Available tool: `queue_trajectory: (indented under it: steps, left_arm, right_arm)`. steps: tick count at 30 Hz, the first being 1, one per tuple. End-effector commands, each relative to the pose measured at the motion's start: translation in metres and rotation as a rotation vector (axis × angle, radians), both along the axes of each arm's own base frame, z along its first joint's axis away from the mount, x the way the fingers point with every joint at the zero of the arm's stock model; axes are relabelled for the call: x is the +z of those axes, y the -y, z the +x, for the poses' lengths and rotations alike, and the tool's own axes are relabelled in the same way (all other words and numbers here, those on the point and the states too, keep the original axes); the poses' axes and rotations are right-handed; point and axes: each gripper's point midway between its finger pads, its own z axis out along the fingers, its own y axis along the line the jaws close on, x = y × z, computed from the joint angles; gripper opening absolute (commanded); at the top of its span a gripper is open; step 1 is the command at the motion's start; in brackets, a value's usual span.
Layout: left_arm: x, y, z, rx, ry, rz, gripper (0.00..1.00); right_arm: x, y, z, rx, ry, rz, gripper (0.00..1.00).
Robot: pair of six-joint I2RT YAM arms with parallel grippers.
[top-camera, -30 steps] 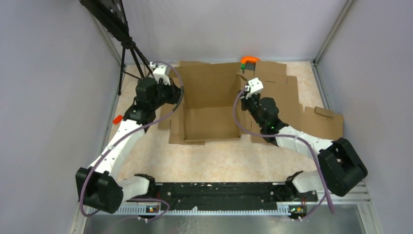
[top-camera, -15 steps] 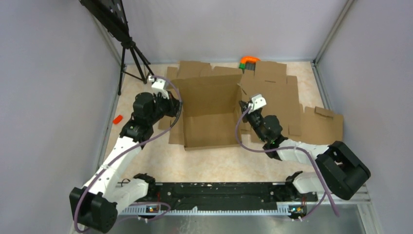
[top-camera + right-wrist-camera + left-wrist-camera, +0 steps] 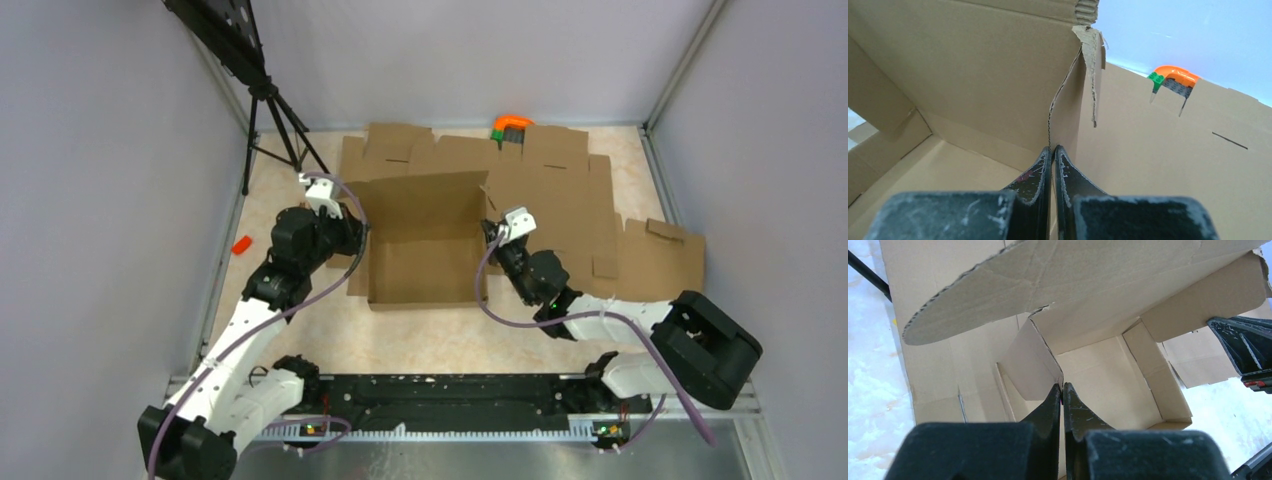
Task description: Fold the paper box
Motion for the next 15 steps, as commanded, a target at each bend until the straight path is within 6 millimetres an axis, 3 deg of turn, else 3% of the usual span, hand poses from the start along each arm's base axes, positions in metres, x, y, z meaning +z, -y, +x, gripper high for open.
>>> queue_trajectory:
  steps: [1, 8, 10, 15]
  left_arm:
    - [-0.003, 0.004, -0.011, -0.021, -0.02, -0.014, 0.01]
    - [-0.01, -0.01, -0.019, 0.025, -0.034, 0.032, 0.04]
    - [-0.013, -0.012, -0.021, 0.028, -0.037, 0.041, 0.04]
    - [-0.013, -0.01, -0.025, 0.018, -0.041, 0.025, 0.04]
  right_arm:
    - [-0.001, -0.007, -0.011, 0.027, -0.019, 0.029, 0.0]
    - [-0.043, 0.0, -0.026, 0.052, -0.141, -0.015, 0.05]
    - [-0.043, 0.003, -0.031, 0.055, -0.15, 0.004, 0.08]
    - [-0.03, 0.005, -0.041, 0.086, -0.153, 0.024, 0.3]
